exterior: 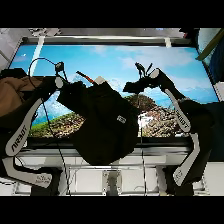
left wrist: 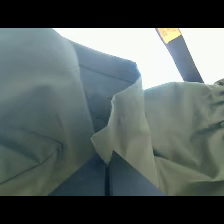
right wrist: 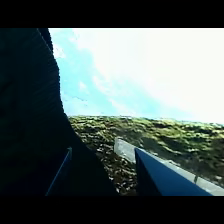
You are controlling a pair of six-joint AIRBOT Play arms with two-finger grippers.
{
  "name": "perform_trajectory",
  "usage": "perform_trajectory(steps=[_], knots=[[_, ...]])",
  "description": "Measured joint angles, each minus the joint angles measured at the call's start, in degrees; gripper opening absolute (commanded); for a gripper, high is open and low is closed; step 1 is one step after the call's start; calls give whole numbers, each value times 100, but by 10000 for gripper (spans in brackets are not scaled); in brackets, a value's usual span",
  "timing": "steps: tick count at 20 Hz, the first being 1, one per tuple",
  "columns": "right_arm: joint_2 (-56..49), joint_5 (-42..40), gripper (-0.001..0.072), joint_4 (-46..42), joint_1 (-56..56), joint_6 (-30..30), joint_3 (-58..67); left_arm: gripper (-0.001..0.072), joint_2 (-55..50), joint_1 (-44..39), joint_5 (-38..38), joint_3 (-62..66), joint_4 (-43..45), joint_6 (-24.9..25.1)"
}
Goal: Fold the clothes and pants, and hang the long-sleeved shirts on hangers.
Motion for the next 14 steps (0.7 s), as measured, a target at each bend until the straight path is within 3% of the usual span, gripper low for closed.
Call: perform_trajectory(steps=[14], knots=[[-1445, 852, 447, 90, 380, 28, 1941, 12, 1099, -2, -1799, 37, 1029, 376]])
